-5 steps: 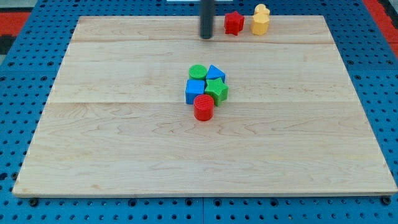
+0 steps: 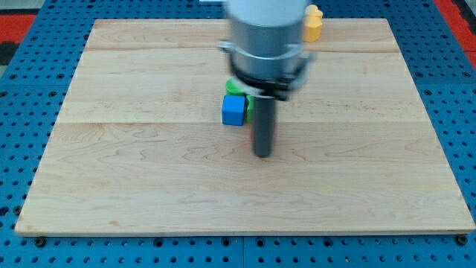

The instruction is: Move the red circle to the bottom left of the yellow hexagon

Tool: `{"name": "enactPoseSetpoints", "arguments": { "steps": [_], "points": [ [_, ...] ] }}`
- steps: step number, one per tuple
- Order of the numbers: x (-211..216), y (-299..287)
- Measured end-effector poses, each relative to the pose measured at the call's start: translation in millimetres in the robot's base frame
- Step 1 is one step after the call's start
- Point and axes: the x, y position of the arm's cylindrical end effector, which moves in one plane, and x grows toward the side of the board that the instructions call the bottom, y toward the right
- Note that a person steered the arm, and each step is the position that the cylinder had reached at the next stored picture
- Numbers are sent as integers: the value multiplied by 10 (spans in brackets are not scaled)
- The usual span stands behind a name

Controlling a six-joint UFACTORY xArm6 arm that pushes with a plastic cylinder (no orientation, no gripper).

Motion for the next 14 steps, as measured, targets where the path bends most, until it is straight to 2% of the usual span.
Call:
{"name": "enactPoseSetpoints", "arguments": {
  "steps": [1,2,4,5,6,7,9,10,11,12,13,14],
  "points": [
    [-108,-221],
    [-263,-939],
    [-382,75],
    [-641,213],
    [44,193],
    [-112,288],
    [-932,775],
    [-1102,781],
    [-402,804],
    [-709,1076],
    [-828,1331],
    [-1462,1272]
  ]
}}
